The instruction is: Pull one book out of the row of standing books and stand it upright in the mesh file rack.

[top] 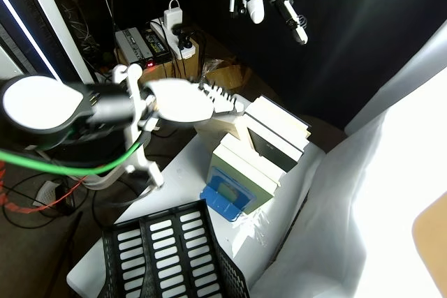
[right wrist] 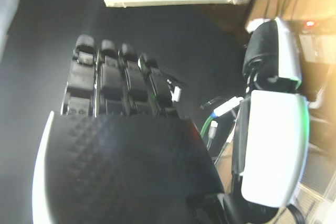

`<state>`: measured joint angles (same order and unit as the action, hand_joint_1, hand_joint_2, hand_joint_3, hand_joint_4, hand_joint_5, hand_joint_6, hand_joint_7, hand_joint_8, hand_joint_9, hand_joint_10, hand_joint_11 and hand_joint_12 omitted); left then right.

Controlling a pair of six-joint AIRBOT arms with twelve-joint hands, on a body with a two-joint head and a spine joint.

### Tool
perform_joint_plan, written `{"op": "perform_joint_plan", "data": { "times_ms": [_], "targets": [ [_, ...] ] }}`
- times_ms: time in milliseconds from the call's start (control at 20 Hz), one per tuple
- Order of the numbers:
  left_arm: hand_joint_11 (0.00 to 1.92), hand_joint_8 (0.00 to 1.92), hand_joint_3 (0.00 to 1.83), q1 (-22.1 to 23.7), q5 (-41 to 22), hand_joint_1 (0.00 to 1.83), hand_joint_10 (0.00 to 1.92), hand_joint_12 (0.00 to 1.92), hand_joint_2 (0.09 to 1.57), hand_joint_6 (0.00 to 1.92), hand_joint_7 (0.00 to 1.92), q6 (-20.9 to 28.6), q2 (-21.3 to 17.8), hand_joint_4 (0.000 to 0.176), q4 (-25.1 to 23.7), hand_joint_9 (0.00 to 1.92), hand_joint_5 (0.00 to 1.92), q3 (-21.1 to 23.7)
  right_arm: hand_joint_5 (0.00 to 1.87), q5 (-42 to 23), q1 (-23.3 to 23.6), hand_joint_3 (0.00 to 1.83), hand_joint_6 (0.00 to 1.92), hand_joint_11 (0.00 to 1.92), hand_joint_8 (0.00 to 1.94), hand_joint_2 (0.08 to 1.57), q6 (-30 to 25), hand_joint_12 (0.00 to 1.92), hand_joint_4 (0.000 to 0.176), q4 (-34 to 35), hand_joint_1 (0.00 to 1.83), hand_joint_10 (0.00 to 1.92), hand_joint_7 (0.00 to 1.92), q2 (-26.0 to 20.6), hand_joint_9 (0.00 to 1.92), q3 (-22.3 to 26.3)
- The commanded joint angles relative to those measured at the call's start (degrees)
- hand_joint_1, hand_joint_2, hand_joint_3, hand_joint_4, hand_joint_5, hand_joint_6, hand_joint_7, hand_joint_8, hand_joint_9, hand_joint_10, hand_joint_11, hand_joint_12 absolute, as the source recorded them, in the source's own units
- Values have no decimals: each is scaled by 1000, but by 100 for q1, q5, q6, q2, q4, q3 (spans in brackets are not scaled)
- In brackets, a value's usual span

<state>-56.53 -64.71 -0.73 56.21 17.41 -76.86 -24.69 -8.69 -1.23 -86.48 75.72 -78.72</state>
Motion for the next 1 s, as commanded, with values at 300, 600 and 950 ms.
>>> {"op": "perform_joint_plan", "data": {
  "times_ms": [300, 600, 950],
  "targets": [
    [0, 0, 0, -28, -800, 320, 0, 0, 1334, 20, 0, 28, -14, 0, 259, 0, 80, -74, 0, -77, 100, 0, 0, 0, 0, 916, -120, 0, 11, -300, 699, 0, 0, 251, 0, -198],
    [0, 0, 4, -140, -913, 274, 0, 0, 1346, 15, 0, 28, -10, 0, 411, 0, 76, -78, 0, 22, 195, 1, 0, 0, 0, 935, -119, 0, 22, -726, 680, 0, 0, 543, 0, -306],
    [0, 0, 21, -324, -1226, 468, 0, 0, 1416, 6, 0, 28, -53, 12, 686, 0, 63, -36, 0, 219, 193, 0, 0, 0, 0, 931, -115, 0, 8, -1173, 759, 0, 0, 967, 0, -541]
  ]
}}
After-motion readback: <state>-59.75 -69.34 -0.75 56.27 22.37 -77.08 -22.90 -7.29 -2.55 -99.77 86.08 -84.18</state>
